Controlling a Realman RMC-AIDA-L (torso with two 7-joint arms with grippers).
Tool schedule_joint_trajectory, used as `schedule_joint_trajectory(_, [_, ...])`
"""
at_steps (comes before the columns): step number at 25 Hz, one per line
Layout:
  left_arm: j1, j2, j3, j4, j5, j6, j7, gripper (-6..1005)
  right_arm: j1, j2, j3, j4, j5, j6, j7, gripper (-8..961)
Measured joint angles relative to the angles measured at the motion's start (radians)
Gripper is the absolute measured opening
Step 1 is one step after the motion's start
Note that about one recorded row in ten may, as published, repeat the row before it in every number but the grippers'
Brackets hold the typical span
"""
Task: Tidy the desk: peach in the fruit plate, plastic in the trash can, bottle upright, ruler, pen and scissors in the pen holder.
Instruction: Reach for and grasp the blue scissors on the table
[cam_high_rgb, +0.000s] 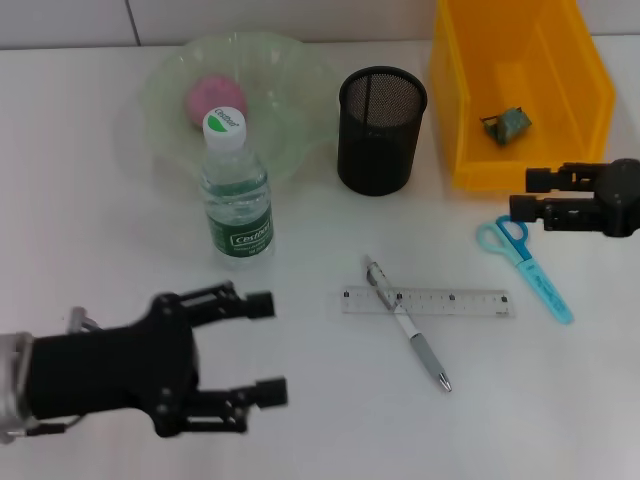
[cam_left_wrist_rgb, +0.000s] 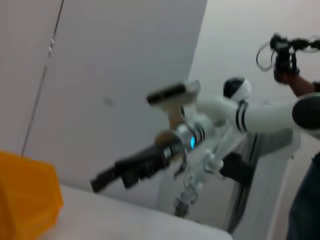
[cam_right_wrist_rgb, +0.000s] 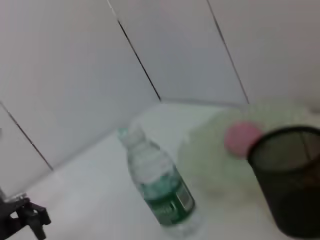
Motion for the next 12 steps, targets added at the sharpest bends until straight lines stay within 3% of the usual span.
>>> schedule_joint_trajectory(1, [-0.008, -0.008, -0.002, 0.000, 0.036, -0.017, -0.010, 842, 0.013, 0.000, -0.037, -0.126, -0.075, -0.015, 0.133, 698])
schedule_joint_trajectory(2, [-0.008, -0.008, -0.002, 0.000, 0.036, -0.017, -0.010, 842, 0.013, 0.000, -0.037, -0.126, -0.075, -0.015, 0.133, 698])
schedule_joint_trajectory(4, [-0.028, -0.035, -0.005, 0.001, 0.106, -0.080, -0.021, 842, 0.026, 0.003, -0.090, -0.250, -0.156, -0.029, 0.262, 697])
schedule_joint_trajectory(9, [-0.048, -0.049, 0.000, 0.003, 0.130, -0.122, -0.022, 842, 0.043, 0.028, -0.269, -0.531, -0.368, -0.070, 0.548, 696])
schedule_joint_trajectory(11, [-0.055, -0.053, 0.000, 0.002, 0.139, -0.139, -0.023, 842, 0.049, 0.042, -0.387, -0.640, -0.495, -0.074, 0.696, 696])
schedule_joint_trajectory(12, [-0.055, -0.053, 0.000, 0.002, 0.139, -0.139, -0.023, 842, 0.049, 0.042, -0.387, -0.640, -0.495, -0.074, 0.696, 696])
